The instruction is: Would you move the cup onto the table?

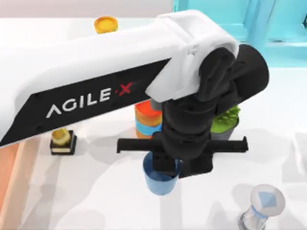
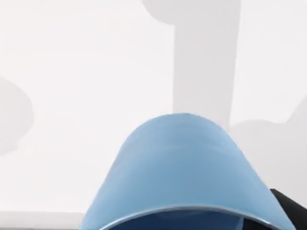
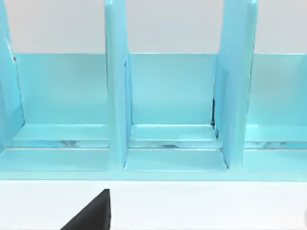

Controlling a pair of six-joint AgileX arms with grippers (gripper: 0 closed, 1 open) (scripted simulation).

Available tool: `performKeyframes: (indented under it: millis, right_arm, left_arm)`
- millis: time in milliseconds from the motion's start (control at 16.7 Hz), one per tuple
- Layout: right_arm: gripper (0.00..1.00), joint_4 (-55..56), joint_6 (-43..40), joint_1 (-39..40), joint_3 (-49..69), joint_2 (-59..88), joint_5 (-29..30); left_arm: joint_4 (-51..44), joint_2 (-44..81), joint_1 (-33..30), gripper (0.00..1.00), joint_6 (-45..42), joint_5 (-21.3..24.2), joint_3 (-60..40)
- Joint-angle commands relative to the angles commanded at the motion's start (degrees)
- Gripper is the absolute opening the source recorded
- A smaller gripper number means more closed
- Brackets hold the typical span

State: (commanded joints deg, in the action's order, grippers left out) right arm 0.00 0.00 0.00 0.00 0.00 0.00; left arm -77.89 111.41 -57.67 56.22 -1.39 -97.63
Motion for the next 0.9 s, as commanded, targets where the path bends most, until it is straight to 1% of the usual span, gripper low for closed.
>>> performKeyframes:
  millis: [60, 180, 480, 600, 900]
  right_arm:
    - [1.00, 0.0, 0.0, 0.0, 0.0, 0.0, 0.0]
    - [1.00, 0.0, 0.0, 0.0, 0.0, 0.0, 0.0]
    - [1.00, 0.0, 0.0, 0.0, 0.0, 0.0, 0.0]
    - [1.00, 0.0, 0.0, 0.0, 0.0, 0.0, 0.0]
    - [1.00, 0.0, 0.0, 0.0, 0.0, 0.0, 0.0]
  left_arm:
    - [0.0, 1.1, -1.8, 0.00, 1.7, 0.0, -1.3]
    - [0.1, 2.1, -3.4, 0.00, 3.4, 0.0, -2.4]
    - [0.3, 1.9, -3.2, 0.00, 3.3, 0.0, -2.1]
    - [2.5, 1.9, -3.0, 0.00, 3.1, 0.0, 0.1]
    - [12.9, 1.8, -2.4, 0.00, 2.4, -0.1, 10.6]
